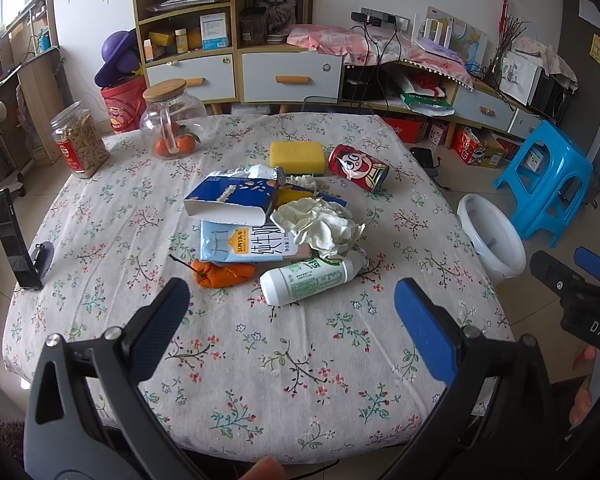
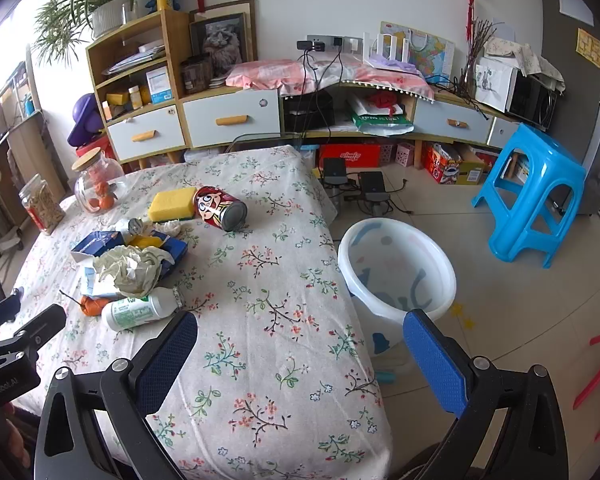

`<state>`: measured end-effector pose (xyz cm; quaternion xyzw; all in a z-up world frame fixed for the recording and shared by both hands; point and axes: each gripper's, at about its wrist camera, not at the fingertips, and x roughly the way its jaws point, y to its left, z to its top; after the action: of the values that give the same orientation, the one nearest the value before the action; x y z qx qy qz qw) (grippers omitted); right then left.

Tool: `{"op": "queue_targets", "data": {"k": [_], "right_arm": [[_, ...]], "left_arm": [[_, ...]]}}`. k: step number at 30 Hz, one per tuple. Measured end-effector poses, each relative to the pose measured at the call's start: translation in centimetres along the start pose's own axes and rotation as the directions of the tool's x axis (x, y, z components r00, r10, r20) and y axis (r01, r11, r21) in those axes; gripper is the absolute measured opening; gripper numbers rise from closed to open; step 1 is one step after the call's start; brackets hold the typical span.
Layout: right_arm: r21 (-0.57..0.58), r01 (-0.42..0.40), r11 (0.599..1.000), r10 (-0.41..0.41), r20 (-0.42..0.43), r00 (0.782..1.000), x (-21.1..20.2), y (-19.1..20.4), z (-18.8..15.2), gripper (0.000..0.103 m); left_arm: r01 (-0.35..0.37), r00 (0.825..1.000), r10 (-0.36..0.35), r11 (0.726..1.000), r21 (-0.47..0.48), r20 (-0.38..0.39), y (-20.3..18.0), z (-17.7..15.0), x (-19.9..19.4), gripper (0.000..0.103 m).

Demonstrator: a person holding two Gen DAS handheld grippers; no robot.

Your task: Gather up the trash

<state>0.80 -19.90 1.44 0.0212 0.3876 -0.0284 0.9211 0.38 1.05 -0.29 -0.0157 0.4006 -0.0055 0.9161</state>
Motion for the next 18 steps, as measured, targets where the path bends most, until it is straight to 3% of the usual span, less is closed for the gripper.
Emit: {"op": "queue_targets", "data": {"k": [11,18], "right_arm": [[-0.012,-0.002,1.000,0.002,-0.012,1.000,0.3,-0.1,-0.1,0.103],[-0.083,-0.018,0.996,0.014,-0.053,0.999,1.2,0.6,1.8,0.103]], "left_arm": [[-0.002,1.000,0.002,1.000,-0.003,-0.004,0.3,0.4,0.1,0.102],[-0.020,0.999,0.021,0.999,0.037,-0.037,1.8,3.0,1.0,0.102]]}}
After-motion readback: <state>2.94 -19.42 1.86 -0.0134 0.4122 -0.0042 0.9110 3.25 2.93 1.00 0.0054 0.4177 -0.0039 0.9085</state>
